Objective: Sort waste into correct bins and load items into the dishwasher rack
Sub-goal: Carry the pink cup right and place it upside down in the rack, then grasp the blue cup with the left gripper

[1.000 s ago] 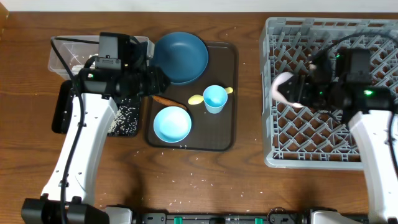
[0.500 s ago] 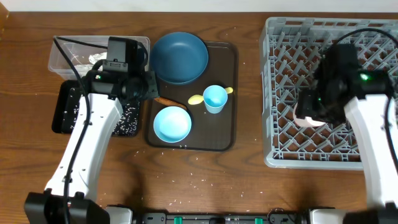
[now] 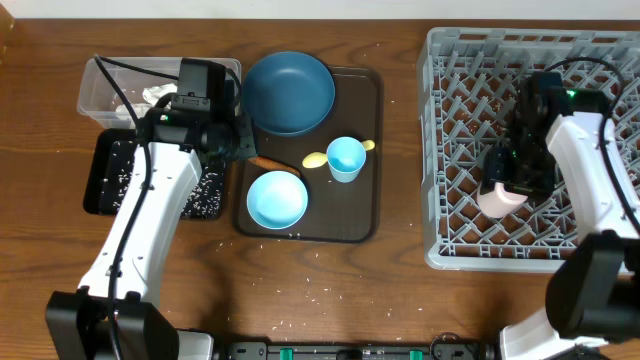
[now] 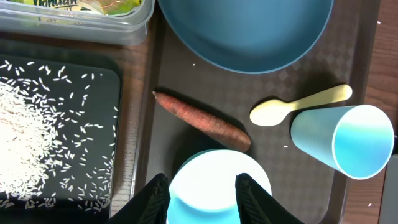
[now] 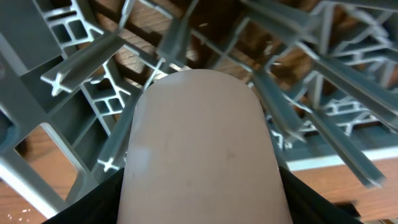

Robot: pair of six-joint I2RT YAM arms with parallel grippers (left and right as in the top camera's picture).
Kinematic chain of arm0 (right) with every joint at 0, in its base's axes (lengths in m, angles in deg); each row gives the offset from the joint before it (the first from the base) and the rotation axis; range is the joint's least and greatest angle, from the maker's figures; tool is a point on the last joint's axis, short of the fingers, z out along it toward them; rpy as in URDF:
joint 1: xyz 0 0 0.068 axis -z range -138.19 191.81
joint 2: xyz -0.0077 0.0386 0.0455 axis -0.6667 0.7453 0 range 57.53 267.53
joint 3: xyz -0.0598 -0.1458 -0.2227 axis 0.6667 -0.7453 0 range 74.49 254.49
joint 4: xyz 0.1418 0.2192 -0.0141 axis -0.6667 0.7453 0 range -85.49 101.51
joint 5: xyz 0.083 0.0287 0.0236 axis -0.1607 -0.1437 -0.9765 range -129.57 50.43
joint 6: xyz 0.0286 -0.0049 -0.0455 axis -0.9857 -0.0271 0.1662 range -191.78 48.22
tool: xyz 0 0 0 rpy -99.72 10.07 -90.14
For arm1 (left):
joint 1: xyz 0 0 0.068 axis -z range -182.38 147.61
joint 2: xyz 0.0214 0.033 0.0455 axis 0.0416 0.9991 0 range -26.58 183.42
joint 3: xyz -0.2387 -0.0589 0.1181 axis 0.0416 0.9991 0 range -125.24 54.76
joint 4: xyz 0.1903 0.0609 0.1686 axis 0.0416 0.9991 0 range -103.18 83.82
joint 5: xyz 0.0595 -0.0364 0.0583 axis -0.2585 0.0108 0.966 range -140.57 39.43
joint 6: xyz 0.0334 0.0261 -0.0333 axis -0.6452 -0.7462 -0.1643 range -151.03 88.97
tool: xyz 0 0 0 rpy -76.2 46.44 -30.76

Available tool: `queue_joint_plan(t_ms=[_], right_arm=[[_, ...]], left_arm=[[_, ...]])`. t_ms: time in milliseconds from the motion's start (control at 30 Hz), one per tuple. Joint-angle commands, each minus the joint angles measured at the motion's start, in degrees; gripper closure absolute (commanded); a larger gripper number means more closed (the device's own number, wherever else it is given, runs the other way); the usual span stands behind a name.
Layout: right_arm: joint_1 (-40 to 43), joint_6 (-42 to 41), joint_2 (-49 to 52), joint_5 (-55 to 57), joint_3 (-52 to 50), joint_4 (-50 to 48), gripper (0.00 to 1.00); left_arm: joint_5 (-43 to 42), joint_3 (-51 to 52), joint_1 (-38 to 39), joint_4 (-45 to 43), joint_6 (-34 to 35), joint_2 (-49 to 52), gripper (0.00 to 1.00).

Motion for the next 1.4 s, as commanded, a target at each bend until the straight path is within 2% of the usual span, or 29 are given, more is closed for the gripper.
queue_joint_plan(t_ms=[0,133,200,400,667,833,1000,1033,1067,1200,1267,1367], right_arm=[[0.2,1.9,2.0,-1.4,0.3,-0.2,0.32],[0.2,1.8,3.0,-1.4,0.3,-0.2,0.06],[0.2,1.8,2.8,-1.6,0.5,-0.2,0.01],[0.2,1.8,0.1,-2.8,2.8,-0.1,0.01],[0.2,1.8,-6.6,-2.8,7.6,0.2,0.01],[0.2,2.0,-10.2,-5.2,7.6,0.1,0.01],[0.2,3.5,-11.4,-6.6,7.6,0.0,0.01],[0.2,3.6,-11.4,-6.7,7.6,0.0,0.01],[0.2,3.7,-11.4,-6.7,7.6,-0.2,0.01],[0.2,3.8,-11.4,-6.7,7.5,-0.7,0.01],[0.2,3.8,-11.4,-6.7,7.5,-0.9,0.01],[0.2,3.8,-11.4,-7.1,7.5,-1.5,0.01]], left_arm=[[0.7,0.9,0.1,0.0,-0.3,0.9,0.62],[0.7,0.9,0.1,0.0,-0.3,0.9,0.62],[0.7,0.9,0.2,0.0,-0.3,0.9,0.62],[0.7,0.9,3.5,-1.9,-0.4,0.9,0.56],[0.7,0.9,15.2,-13.4,-0.6,6.3,0.41],[3.9,0.9,19.7,-17.2,-1.2,14.1,0.4],[4.6,0.9,20.1,-17.6,0.2,18.7,0.4],[4.6,0.9,20.1,-17.6,0.2,19.2,0.42],[4.6,0.9,20.1,-17.6,0.2,19.3,0.49],[4.6,0.7,20.1,-18.0,2.3,19.3,0.87],[4.6,0.2,20.0,-17.9,3.8,18.9,0.94],[4.5,-1.3,19.8,-16.7,5.8,17.2,0.94]])
